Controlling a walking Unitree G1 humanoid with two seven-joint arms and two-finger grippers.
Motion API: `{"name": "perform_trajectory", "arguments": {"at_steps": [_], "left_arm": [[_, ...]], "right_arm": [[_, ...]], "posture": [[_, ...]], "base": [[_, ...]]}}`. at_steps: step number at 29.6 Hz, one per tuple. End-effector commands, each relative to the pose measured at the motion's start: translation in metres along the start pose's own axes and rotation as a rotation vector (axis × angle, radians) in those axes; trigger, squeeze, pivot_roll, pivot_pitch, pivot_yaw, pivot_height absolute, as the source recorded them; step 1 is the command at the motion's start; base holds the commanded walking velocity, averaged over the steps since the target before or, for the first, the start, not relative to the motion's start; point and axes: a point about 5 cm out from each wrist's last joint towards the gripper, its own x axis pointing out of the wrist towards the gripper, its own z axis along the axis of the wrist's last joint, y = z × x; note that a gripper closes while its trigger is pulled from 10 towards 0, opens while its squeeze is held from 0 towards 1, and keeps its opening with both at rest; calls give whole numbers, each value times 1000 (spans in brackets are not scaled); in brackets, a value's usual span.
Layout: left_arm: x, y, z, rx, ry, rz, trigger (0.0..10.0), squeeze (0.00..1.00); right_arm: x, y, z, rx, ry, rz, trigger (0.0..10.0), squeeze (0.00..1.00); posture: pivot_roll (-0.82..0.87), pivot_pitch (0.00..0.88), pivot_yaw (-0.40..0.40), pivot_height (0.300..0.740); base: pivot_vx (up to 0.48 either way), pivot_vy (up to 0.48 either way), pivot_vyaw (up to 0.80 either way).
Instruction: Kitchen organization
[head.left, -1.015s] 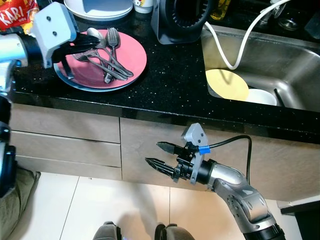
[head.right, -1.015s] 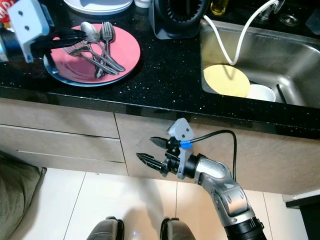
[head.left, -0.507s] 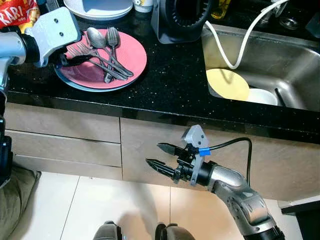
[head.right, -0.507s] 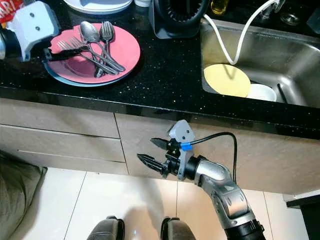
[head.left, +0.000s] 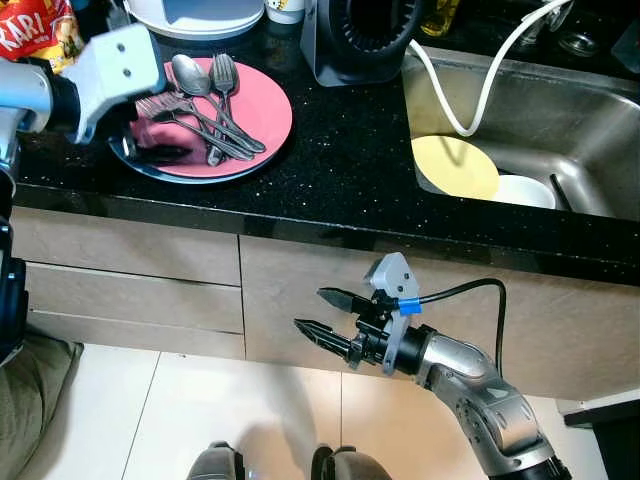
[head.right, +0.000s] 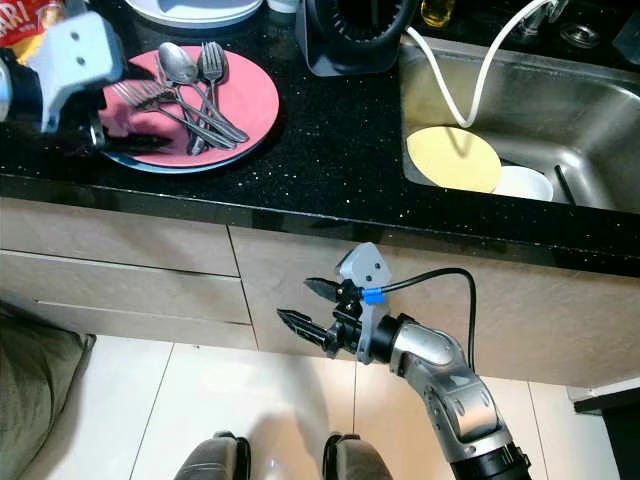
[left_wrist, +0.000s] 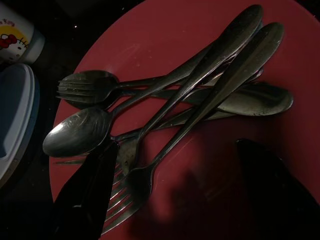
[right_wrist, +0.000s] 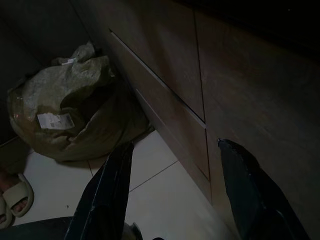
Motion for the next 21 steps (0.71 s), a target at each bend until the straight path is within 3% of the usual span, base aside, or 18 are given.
{"name": "perform_trajectory", "arguments": {"at_steps": [1, 4, 5, 6, 7, 8, 11, 12, 21], "left_arm": [[6, -7, -6, 3, 51, -49, 10000, 1000], [10, -10, -13, 50, 117, -20, 10000, 1000], [11, -11, -15, 75, 138, -18, 10000, 910], [12, -13, -16, 103, 159, -16, 10000, 380], [12, -13, -16, 103, 159, -16, 10000, 380], [13, -13, -18, 136, 183, -6, 10000, 0], [15, -13, -19, 186, 224, 19, 10000, 0], [17, -9, -17, 245, 252, 69, 10000, 0], [24, -6, -13, 348, 277, 140, 10000, 0]], "right_arm": [[-4, 0, -2, 0, 11, -9, 10000, 0], [-4, 0, -2, 0, 11, -14, 10000, 0], [-4, 0, -2, 1, 11, -15, 10000, 0], [-4, 0, -2, 2, 11, -15, 10000, 0], [-4, 0, -2, 2, 11, -15, 10000, 0], [-4, 1, -3, 2, 11, -16, 10000, 0], [-4, 1, -3, 3, 11, -18, 10000, 0], [-5, 2, -2, 5, 10, -21, 10000, 0], [-5, 3, -3, 9, 6, -27, 10000, 0]], "posture": [[26, 227, -33, 740], [26, 228, -33, 740], [23, 229, -32, 740], [23, 229, -32, 740], [23, 229, -32, 740], [22, 231, -31, 740], [20, 234, -28, 740], [19, 236, -27, 740], [12, 241, -24, 740]], "base": [[0, 0, 0], [0, 0, 0], [0, 0, 0], [0, 0, 0], [0, 0, 0], [0, 0, 0], [0, 0, 0], [0, 0, 0], [0, 0, 0]]}}
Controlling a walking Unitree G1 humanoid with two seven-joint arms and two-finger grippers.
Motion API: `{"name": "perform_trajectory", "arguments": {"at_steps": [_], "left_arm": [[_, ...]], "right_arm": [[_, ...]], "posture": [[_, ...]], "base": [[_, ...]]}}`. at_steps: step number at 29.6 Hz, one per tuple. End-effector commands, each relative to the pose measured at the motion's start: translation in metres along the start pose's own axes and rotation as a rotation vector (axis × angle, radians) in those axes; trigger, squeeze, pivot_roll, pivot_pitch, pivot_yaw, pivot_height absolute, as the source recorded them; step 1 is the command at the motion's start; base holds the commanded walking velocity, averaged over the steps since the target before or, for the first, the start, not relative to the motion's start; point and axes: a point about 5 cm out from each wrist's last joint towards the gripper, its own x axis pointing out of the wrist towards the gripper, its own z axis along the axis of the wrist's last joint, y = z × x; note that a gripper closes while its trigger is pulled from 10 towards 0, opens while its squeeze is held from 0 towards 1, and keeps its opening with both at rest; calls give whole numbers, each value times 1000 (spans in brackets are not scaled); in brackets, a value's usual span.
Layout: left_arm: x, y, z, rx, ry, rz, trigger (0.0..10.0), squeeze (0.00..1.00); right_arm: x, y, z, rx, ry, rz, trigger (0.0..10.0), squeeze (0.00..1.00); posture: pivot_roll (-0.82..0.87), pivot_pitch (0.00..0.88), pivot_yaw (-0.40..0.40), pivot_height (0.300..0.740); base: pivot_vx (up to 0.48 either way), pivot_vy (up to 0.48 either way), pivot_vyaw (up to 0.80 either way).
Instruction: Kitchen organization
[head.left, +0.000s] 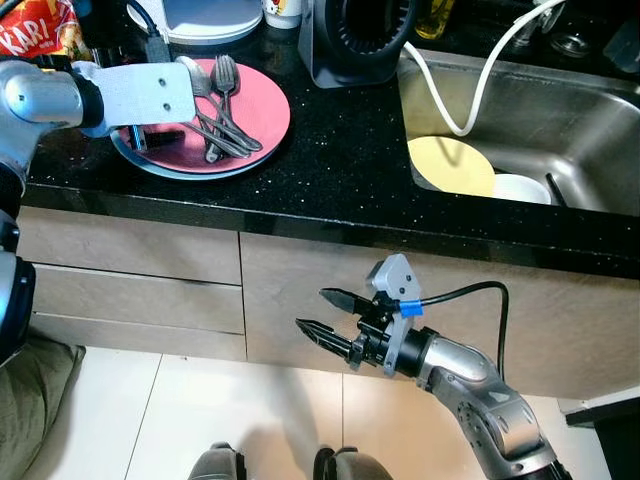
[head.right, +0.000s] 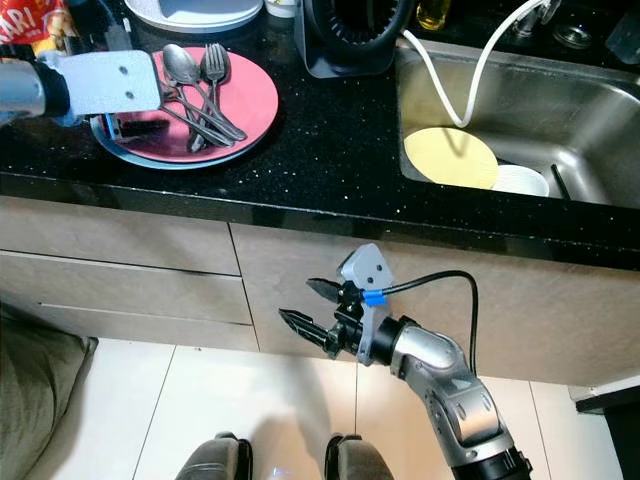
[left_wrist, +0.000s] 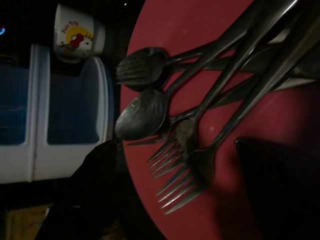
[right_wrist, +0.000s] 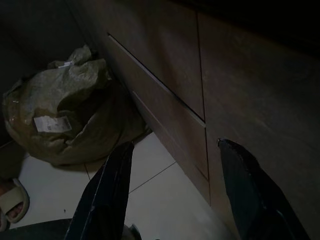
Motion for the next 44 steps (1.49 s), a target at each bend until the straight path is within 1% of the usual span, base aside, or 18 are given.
{"name": "perform_trajectory", "arguments": {"at_steps": [1, 7, 10, 14, 17, 20, 21, 25, 31, 44], "left_arm": [[7, -17, -6, 29, 51, -91, 10000, 0], [11, -21, -6, 82, 74, -63, 10000, 0], [14, -24, -5, 85, 73, -64, 10000, 0], [17, -26, -4, 108, 71, -38, 10000, 0], [22, -23, -1, 162, 86, 40, 10000, 0], [23, -24, -1, 161, 87, 41, 10000, 0], [24, -27, -1, 158, 88, 28, 0, 0], [25, -32, -2, 158, 89, 9, 0, 0], [27, -37, -3, 163, 93, 8, 0, 0], [27, -38, -7, 157, 109, 24, 0, 0]], "right_arm": [[-3, 2, -2, 7, 10, -8, 10000, 0], [-4, 2, -2, 8, 10, -16, 10000, 0], [-4, 2, -2, 8, 9, -18, 10000, 0], [-4, 2, -1, 9, 6, -21, 10000, 0], [-3, 3, -2, 10, 6, -19, 10000, 0], [-3, 3, -1, 9, 5, -20, 10000, 0], [-3, 3, -1, 8, 4, -21, 10000, 0], [-4, 3, -1, 7, 3, -23, 10000, 0], [-4, 3, -1, 5, 3, -27, 10000, 0], [-3, -1, 3, -5, -8, -35, 10000, 0]], "posture": [[11, 241, -24, 740], [7, 242, -22, 740], [7, 242, -22, 740], [5, 244, -23, 740], [2, 241, -26, 740], [0, 242, -23, 740], [-1, 240, -26, 740], [-5, 240, -25, 740], [-8, 234, -23, 740], [-6, 223, -23, 740]], "base": [[0, 0, 0], [0, 0, 0], [0, 0, 0], [0, 0, 0], [0, 0, 0], [0, 0, 0], [0, 0, 0], [0, 0, 0], [0, 0, 0], [0, 0, 0]]}}
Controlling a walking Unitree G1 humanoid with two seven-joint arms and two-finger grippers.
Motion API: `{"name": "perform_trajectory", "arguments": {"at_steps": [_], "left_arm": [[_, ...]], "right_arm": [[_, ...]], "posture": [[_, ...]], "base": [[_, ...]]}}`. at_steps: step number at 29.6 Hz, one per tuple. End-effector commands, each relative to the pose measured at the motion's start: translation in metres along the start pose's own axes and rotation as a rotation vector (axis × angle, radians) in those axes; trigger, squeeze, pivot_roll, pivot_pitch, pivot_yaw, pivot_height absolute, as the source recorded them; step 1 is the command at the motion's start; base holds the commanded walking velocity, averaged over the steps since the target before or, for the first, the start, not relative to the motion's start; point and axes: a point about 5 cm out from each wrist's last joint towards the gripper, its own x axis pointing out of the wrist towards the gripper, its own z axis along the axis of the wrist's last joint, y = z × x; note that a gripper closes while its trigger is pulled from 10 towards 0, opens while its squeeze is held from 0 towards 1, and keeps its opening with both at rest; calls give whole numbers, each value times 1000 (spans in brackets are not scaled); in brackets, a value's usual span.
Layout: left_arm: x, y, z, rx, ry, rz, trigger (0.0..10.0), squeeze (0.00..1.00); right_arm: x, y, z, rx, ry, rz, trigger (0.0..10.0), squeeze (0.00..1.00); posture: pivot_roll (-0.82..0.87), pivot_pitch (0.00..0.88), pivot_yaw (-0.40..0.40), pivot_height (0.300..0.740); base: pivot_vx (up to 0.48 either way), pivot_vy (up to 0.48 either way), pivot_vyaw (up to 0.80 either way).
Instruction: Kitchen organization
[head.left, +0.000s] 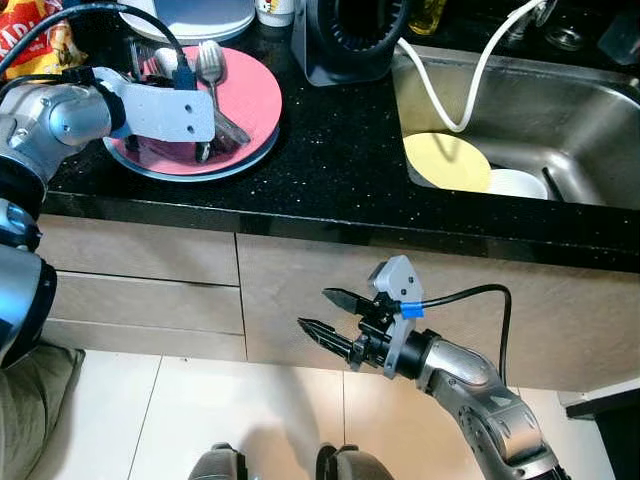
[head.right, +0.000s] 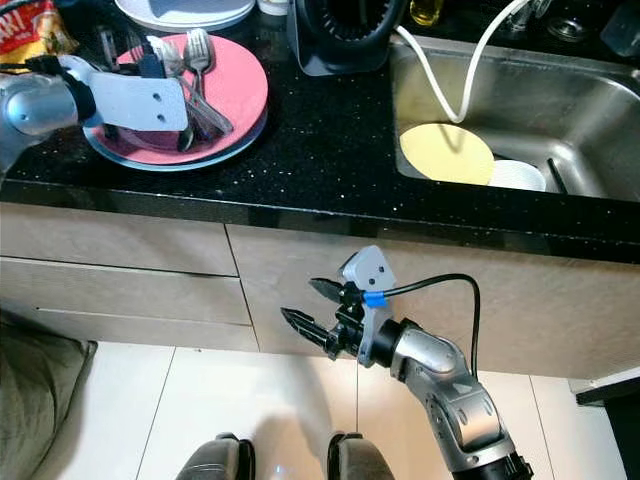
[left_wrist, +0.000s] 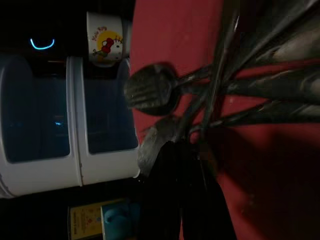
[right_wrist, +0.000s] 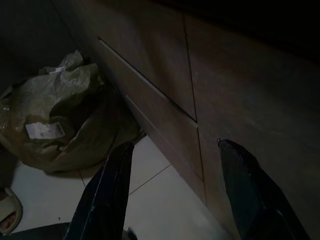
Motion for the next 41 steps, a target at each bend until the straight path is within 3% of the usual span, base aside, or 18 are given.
{"name": "perform_trajectory", "arguments": {"at_steps": [1, 11, 17, 20, 22, 24, 25, 26, 38, 40, 41], "left_arm": [[4, -31, -4, -8, 28, -121, 0, 0], [-1, -19, -3, -83, -21, -91, 0, 0], [-6, -9, -9, -88, 5, -43, 0, 0], [-13, 7, -14, -216, -12, 65, 0, 0], [-14, 10, -14, -244, -23, 80, 0, 0], [-18, 19, -13, -339, -89, 118, 0, 0], [-18, 19, -13, -339, -89, 118, 0, 0], [-21, 26, -10, -414, -166, 136, 0, 0], [-36, 41, -2, -619, -439, 118, 0, 0], [-37, 43, 3, -730, -561, 106, 0, 0], [-37, 43, 3, -730, -561, 106, 0, 0]], "right_arm": [[-2, -2, 1, -4, -2, -12, 10000, 0], [0, -5, 4, -14, -12, -12, 10000, 0], [1, -6, 7, -17, -25, -6, 10000, 0], [3, -7, 8, -19, -32, -2, 10000, 0], [3, -7, 8, -19, -32, -2, 10000, 0], [4, -8, 9, -21, -35, -1, 10000, 0], [4, -8, 9, -21, -35, -1, 10000, 0], [4, -8, 9, -23, -37, 1, 10000, 0], [9, -13, 23, -13, -118, -16, 10000, 0], [10, -14, 37, 46, -229, -22, 10000, 0], [10, -14, 37, 46, -229, -22, 10000, 0]], "posture": [[-6, 222, -22, 740], [-1, 206, -26, 740], [6, 198, -29, 740], [11, 195, -30, 740], [11, 195, -30, 740], [13, 191, -32, 740], [13, 191, -32, 740], [14, 190, -32, 740], [29, 185, -30, 740], [38, 183, -24, 740], [38, 183, -24, 740]], "base": [[0, 0, 0], [0, 0, 0], [0, 0, 0], [0, 0, 0], [0, 0, 0], [0, 0, 0], [0, 0, 0], [0, 0, 0], [0, 0, 0], [0, 0, 0], [0, 0, 0]]}}
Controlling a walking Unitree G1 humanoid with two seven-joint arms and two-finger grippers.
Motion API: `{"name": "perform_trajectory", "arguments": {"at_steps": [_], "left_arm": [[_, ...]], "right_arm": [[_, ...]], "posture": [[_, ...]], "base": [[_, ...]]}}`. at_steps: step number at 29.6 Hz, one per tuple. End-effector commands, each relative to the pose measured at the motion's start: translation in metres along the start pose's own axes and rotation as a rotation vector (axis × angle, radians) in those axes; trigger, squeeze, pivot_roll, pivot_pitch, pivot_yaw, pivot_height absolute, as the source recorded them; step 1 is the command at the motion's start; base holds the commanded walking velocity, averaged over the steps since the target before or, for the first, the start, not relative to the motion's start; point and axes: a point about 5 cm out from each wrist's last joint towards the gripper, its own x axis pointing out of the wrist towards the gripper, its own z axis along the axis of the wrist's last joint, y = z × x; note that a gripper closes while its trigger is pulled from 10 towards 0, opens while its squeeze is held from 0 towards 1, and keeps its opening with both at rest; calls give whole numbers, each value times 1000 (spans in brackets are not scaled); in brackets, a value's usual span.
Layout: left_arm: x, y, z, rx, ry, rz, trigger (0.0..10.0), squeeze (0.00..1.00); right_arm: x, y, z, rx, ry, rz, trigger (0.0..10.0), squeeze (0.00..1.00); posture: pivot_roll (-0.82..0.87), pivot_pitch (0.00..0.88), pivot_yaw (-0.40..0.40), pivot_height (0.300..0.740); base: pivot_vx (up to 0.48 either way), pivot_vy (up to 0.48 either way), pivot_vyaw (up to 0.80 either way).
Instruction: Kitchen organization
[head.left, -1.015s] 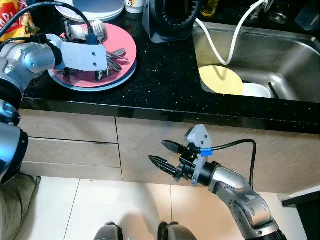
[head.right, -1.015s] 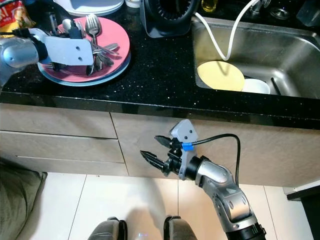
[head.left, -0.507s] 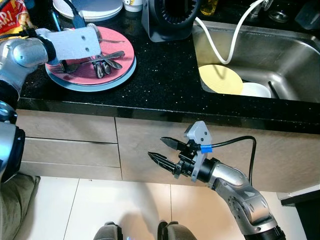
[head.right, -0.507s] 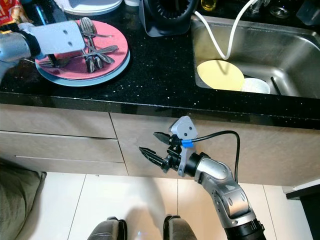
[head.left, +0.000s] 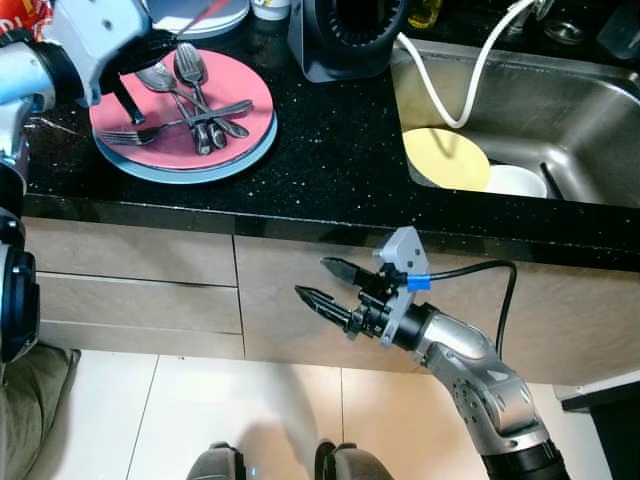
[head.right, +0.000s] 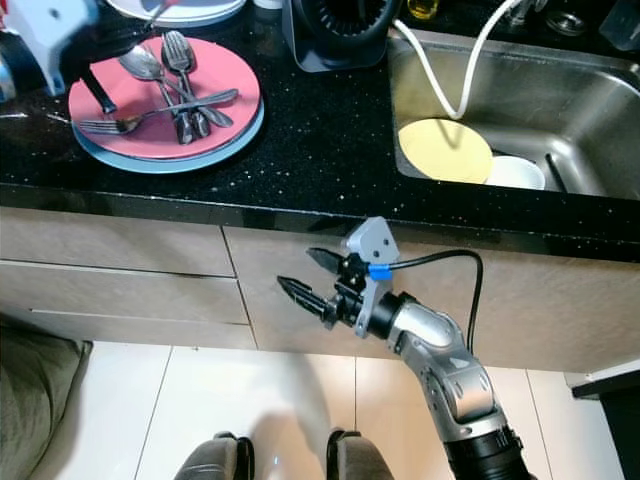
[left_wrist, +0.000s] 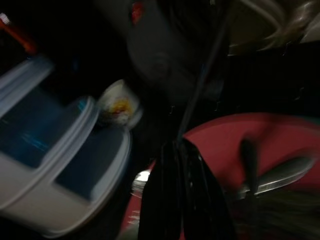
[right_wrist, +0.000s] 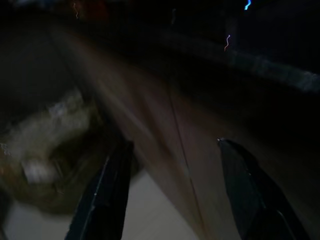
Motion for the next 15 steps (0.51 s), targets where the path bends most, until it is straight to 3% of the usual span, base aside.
{"name": "perform_trajectory", "arguments": {"at_steps": [1, 5, 6, 9, 10, 13, 15], "left_arm": [[4, -6, 2, -83, -79, -35, 0, 0], [10, -20, 6, -229, -211, -73, 0, 0], [10, -20, 6, -229, -211, -73, 0, 0], [14, -36, 6, -340, -287, -102, 0, 0], [14, -36, 6, -340, -287, -102, 0, 0], [15, -56, 3, -434, -341, -133, 0, 0], [15, -56, 3, -434, -341, -133, 0, 0]], "right_arm": [[-2, -2, 11, 28, -72, -9, 10000, 0], [-5, -1, 30, 99, -209, 21, 10000, 0], [-5, -1, 30, 99, -209, 21, 10000, 0], [-13, 6, 41, 154, -296, 119, 10000, 0], [-13, 6, 41, 154, -296, 119, 10000, 0], [-25, 23, 49, 185, -325, 312, 10000, 0], [-25, 23, 49, 185, -325, 312, 10000, 0]], "posture": [[38, 183, -24, 740], [38, 181, -23, 740], [38, 181, -23, 740], [37, 177, -23, 740], [37, 177, -23, 740], [36, 168, -28, 740], [36, 168, -28, 740]], "base": [[0, 0, 0], [0, 0, 0], [0, 0, 0], [0, 0, 0], [0, 0, 0], [0, 0, 0], [0, 0, 0]]}}
